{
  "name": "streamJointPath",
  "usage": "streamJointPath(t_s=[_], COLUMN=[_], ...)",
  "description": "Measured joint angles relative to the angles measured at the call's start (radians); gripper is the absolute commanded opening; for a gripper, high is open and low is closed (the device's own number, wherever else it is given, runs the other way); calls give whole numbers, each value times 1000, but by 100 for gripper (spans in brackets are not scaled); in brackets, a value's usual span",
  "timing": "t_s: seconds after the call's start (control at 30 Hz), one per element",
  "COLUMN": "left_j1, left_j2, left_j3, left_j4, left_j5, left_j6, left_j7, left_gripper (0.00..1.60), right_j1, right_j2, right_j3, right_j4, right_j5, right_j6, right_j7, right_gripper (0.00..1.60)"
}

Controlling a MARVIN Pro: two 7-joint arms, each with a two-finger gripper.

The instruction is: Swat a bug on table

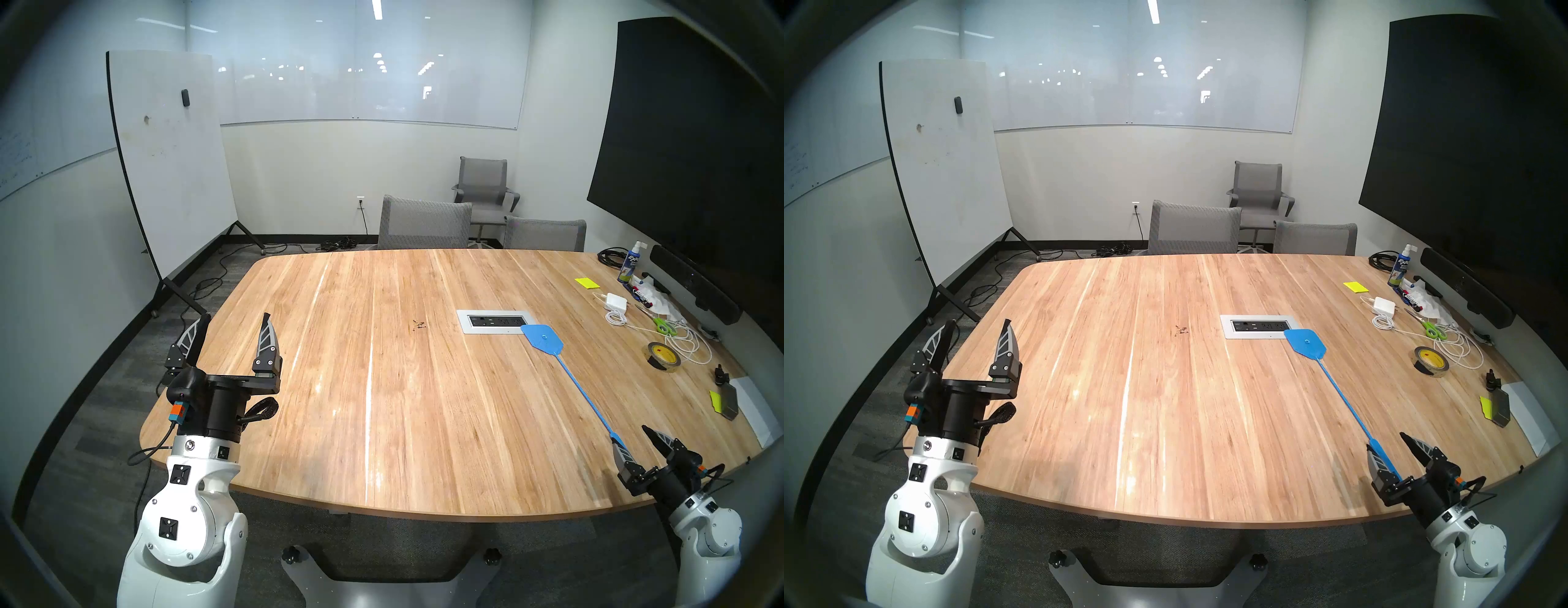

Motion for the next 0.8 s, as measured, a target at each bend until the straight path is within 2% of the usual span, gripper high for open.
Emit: streamJointPath(t_s=[0.8], left_j1=[0], left_j2=[0], left_j3=[0], left_j4=[1], left_j5=[0], left_j6=[0], left_j7=[0], left_gripper=[160], right_j1=[0], right_j2=[0], right_j3=[0], right_j4=[1], right_j5=[0], right_j6=[0], right_j7=[0], right_gripper=[160])
